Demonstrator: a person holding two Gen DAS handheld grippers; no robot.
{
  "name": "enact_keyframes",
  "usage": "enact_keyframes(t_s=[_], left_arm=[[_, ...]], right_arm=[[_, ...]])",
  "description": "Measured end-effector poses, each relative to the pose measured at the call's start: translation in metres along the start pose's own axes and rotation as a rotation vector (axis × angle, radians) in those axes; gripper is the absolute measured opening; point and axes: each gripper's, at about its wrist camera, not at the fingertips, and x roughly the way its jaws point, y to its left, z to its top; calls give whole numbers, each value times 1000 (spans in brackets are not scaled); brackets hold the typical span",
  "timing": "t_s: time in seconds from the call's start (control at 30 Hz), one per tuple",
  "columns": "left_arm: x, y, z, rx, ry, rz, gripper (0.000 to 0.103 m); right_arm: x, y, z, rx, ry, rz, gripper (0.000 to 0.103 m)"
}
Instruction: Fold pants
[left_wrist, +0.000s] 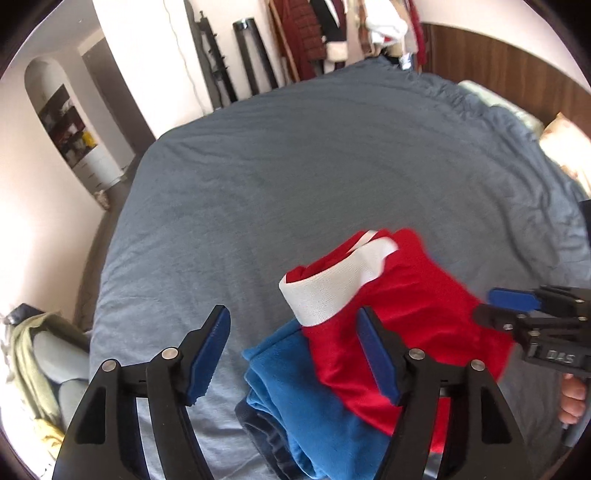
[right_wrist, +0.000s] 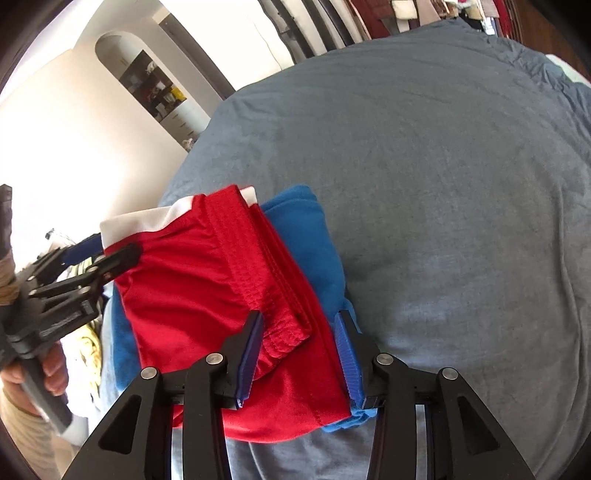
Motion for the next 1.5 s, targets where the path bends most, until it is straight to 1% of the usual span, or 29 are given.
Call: enact_keyframes(t_s=[0.1, 0.13, 0.2, 0.23, 0.3, 0.4, 0.53, 0.63, 0.73, 0.8, 0.83, 0.87, 0.9, 1.0, 1.03, 1.1, 1.13, 1.23, 1.27, 1.33, 1.4, 1.5], left_arm=[[-9, 5, 6, -41, -55, -10, 74], [-6, 7, 8, -54, -53, -1, 73], [8, 10, 10, -77, -34, 41, 73], [15, 11, 10, -82, -21, 66, 73], [23, 15, 7, -101, -7, 92, 73], [36, 26, 0, -158, 19, 110, 73], [43, 29, -10, -173, 35, 124, 73], [32, 27, -10, -185, 5, 143, 73], [3, 23, -7, -213, -81, 169, 74], [-22, 14, -8, -214, -134, 205, 77], [-32, 10, -10, -211, -154, 213, 77], [-44, 4, -12, -211, -174, 218, 78], [-57, -4, -17, -213, -192, 222, 79], [-83, -27, -32, -235, -209, 225, 83], [-89, -33, -39, -243, -209, 214, 83], [-101, -52, -54, -255, -211, 194, 84], [-105, -61, -59, -254, -215, 194, 84], [-117, -88, -78, -262, -233, 226, 84], [-122, -96, -84, -279, -240, 228, 86], [-128, -110, -92, -300, -257, 207, 88], [-133, -123, -101, -312, -272, 198, 91], [-137, -140, -114, -332, -308, 211, 93]], right_arm=[[-6, 4, 4, -20, -26, 3, 41], [-8, 5, 5, -23, -30, 9, 41], [-8, 7, 5, -26, -32, 15, 41], [-6, 8, 5, -28, -25, 16, 41], [-1, 9, 5, -24, -12, 13, 41], [7, 8, 3, -13, 8, 5, 41], [16, 7, 1, -17, 27, -11, 41], [17, 8, 1, -29, 28, -14, 41], [10, 8, 1, -30, 24, -11, 41], [-3, 9, 0, -38, -5, -18, 43], [-12, 9, 0, -45, -23, -22, 46], [-19, 9, 0, -50, -39, -22, 53], [-28, 9, -1, -57, -58, -20, 55], [-53, 9, -6, -86, -98, -13, 55], [-63, 7, -9, -92, -109, -9, 56], [-77, 4, -14, -98, -126, 4, 68], [-85, 2, -18, -102, -136, 8, 70], [-110, -4, -31, -125, -169, -4, 70], [-118, -8, -36, -135, -176, -12, 70], [-129, -13, -44, -153, -183, -21, 70], [-140, -18, -52, -174, -194, -40, 75], [-155, -27, -67, -213, -231, -57, 79]])
